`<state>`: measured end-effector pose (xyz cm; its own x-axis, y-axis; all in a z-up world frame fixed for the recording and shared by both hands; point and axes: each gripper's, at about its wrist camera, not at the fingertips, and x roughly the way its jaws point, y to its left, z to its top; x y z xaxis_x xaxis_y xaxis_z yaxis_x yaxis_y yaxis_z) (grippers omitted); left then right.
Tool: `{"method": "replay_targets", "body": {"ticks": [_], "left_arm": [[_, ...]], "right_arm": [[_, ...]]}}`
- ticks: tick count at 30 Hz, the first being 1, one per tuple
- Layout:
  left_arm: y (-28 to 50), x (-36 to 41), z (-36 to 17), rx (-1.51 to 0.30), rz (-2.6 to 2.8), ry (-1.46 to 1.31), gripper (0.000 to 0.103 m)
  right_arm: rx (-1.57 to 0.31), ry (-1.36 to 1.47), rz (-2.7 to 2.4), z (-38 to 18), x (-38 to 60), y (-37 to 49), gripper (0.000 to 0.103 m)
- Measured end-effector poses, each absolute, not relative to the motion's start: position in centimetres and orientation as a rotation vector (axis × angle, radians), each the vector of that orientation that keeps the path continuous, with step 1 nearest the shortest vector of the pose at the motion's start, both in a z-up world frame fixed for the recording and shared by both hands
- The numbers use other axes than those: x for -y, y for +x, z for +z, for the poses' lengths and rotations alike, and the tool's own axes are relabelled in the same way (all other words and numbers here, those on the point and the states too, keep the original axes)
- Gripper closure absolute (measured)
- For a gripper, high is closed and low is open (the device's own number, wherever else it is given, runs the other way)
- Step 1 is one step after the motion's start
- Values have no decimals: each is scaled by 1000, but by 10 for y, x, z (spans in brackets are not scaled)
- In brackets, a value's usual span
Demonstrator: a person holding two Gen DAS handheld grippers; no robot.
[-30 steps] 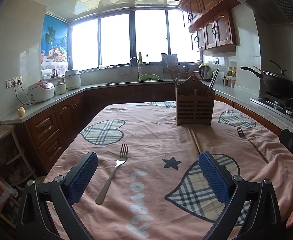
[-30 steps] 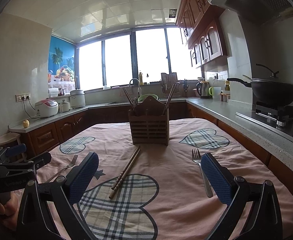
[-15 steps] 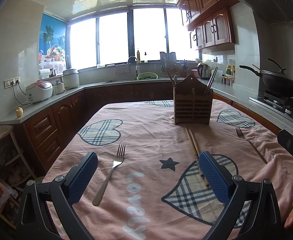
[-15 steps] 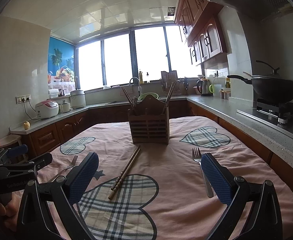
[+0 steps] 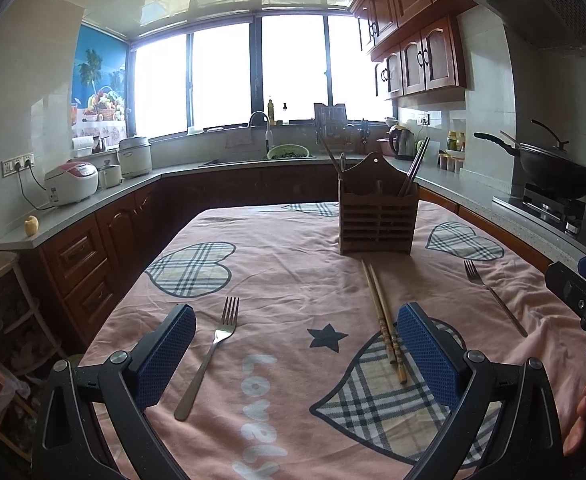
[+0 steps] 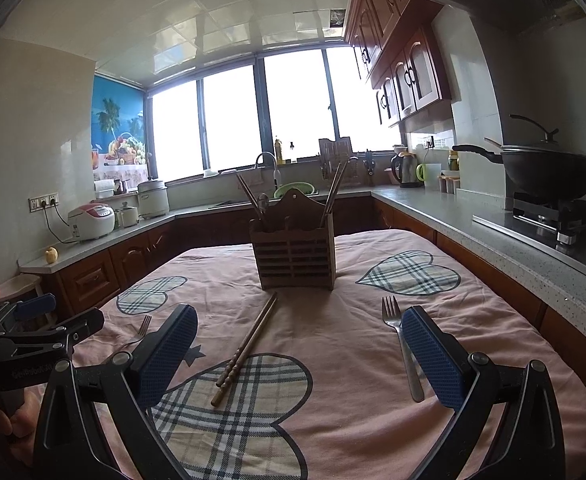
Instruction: Organize utensils
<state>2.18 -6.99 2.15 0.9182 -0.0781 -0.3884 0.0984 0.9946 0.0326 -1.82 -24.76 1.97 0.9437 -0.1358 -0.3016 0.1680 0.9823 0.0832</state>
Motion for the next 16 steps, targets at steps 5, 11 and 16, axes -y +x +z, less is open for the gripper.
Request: {"method": "replay_targets", "body": {"ticks": [5,11,16], "left_arm": [[23,73,25,-391,-89,53,1],[27,77,27,-393,-84,62,1],[32,80,31,-392,-86,57,1]], "right_arm": [[-317,116,-153,18,253,-11,0],[-330,122,-148,17,257,-6,0],[-326,148,-139,18,262,-1,0]]}}
